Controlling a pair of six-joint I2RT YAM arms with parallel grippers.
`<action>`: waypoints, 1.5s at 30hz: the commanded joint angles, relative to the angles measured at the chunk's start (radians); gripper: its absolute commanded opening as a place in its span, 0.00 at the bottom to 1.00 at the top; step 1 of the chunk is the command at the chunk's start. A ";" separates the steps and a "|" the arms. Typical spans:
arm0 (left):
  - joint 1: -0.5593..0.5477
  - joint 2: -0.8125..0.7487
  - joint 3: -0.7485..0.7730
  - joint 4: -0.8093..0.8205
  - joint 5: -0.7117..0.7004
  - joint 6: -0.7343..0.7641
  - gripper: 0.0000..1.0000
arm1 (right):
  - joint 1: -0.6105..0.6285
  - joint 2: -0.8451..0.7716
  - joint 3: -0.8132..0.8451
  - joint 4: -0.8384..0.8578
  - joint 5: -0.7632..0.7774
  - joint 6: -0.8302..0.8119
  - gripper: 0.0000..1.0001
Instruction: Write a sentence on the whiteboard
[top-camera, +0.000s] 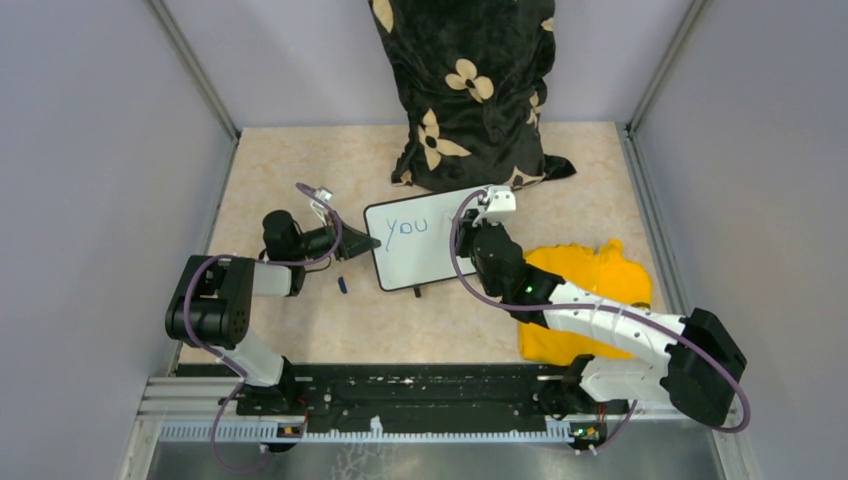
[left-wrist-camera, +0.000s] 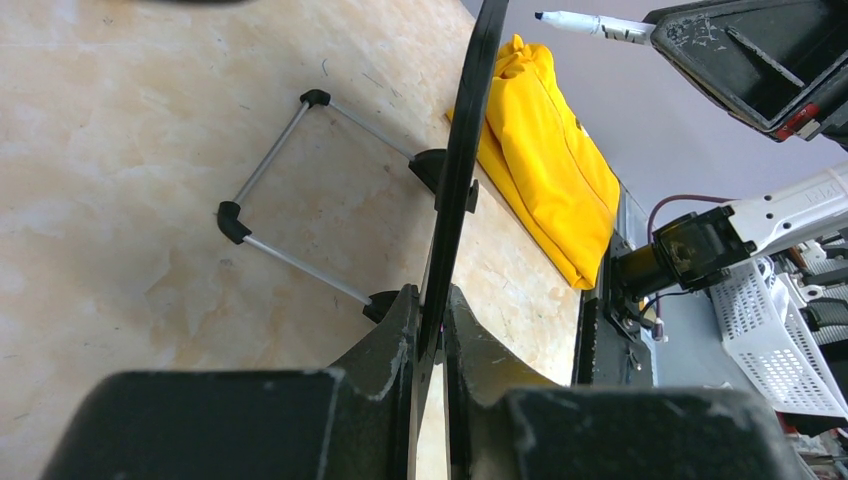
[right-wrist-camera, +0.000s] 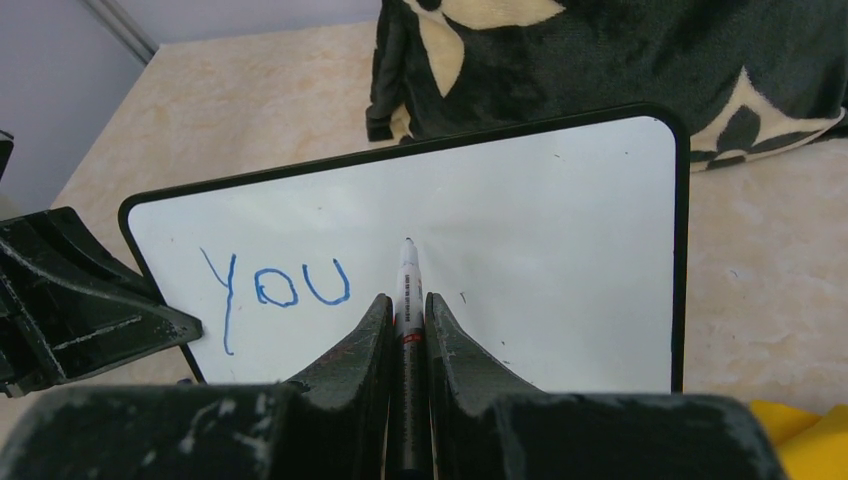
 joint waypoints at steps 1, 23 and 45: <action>-0.004 -0.001 0.011 -0.055 -0.006 0.018 0.07 | -0.004 0.004 0.019 0.061 0.000 0.010 0.00; -0.008 -0.006 0.013 -0.063 -0.005 0.026 0.07 | -0.014 0.093 0.070 0.083 0.020 0.002 0.00; -0.008 -0.006 0.018 -0.079 -0.006 0.036 0.07 | -0.013 0.061 -0.036 0.016 -0.052 0.052 0.00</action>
